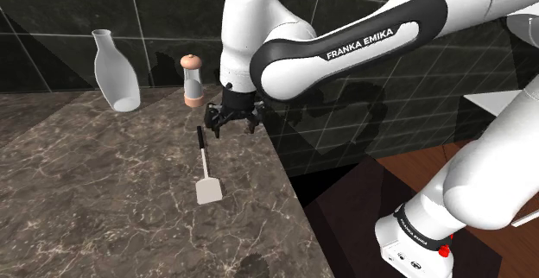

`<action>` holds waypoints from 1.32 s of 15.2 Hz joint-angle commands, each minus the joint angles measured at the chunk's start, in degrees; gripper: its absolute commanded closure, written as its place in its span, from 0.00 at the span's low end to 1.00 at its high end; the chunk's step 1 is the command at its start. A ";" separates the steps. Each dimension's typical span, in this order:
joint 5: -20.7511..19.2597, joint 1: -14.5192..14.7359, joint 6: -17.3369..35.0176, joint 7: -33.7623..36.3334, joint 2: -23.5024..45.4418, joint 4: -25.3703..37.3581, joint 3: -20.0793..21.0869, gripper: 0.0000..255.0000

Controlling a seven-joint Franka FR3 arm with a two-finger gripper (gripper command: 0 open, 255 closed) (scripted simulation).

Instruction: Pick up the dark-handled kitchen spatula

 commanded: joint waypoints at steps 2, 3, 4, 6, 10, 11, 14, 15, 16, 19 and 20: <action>-5.78 2.14 0.53 5.95 7.60 5.36 0.09 0.00; -7.60 3.12 0.47 7.71 10.16 7.39 -0.17 0.00; -9.29 4.22 0.32 9.33 12.69 9.52 -0.56 0.00; -12.29 6.66 -0.21 12.15 17.66 14.06 -1.63 0.00; -14.20 8.08 1.26 13.74 20.81 15.27 -2.69 0.00; -14.51 8.20 1.83 13.97 21.23 15.06 -2.87 0.00; -15.48 8.57 3.52 14.65 22.55 14.52 -3.42 0.00; -15.67 8.65 3.84 14.79 22.81 14.43 -3.54 0.00; -15.67 8.65 3.84 14.78 22.81 14.43 -3.54 0.00; -15.65 8.66 3.78 14.79 22.79 14.46 -3.52 1.00; -15.65 8.67 3.78 14.79 22.79 14.47 -3.52 1.00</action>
